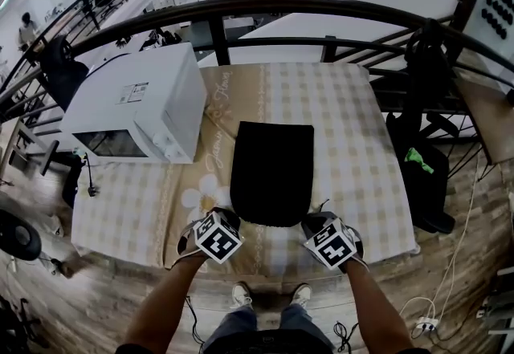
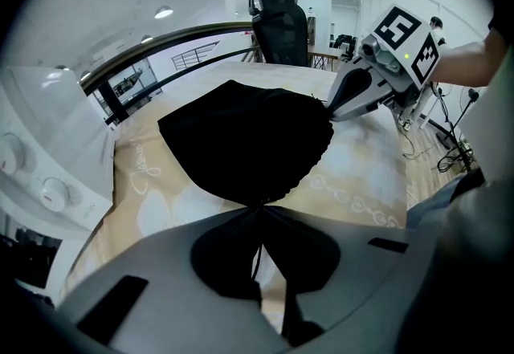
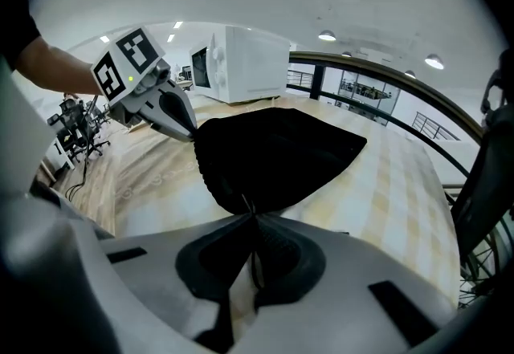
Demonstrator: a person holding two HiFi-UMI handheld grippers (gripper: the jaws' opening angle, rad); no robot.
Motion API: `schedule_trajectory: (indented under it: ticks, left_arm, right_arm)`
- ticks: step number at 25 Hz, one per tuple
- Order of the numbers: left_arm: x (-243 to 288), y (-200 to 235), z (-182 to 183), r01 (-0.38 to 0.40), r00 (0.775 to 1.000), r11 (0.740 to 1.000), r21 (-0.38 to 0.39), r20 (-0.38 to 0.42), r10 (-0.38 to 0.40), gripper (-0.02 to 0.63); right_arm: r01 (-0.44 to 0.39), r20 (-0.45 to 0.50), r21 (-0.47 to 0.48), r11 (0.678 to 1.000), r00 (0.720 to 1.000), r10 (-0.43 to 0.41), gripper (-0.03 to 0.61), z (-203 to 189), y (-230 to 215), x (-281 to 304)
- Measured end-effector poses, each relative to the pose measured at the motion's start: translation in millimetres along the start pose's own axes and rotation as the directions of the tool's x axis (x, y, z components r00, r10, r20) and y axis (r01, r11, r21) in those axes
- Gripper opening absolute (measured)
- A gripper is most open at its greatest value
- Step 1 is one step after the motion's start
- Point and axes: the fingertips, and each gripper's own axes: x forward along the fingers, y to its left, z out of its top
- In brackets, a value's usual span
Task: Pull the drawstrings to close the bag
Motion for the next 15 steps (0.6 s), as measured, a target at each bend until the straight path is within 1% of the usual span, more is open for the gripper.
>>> schedule_trajectory:
  ticks: [4,15]
  left_arm:
    - [-4.1,0.6,1.2,-0.009,1.0,1.0,-0.003,0.011,0.009,0.028]
    - [-32.1,17.3,20.8,-0.069,0.994,0.997,-0.026,0.084,0.071,0.028]
  right_arm:
    - [0.027,-0.001,-0.045,0.999,1.0,-0.027,0.023,0.8,-1.2,-4.5]
    - [0.082,0.071,-0.048,0.995,0.994,-0.079,0.021,27.5,-12.4,-21.9]
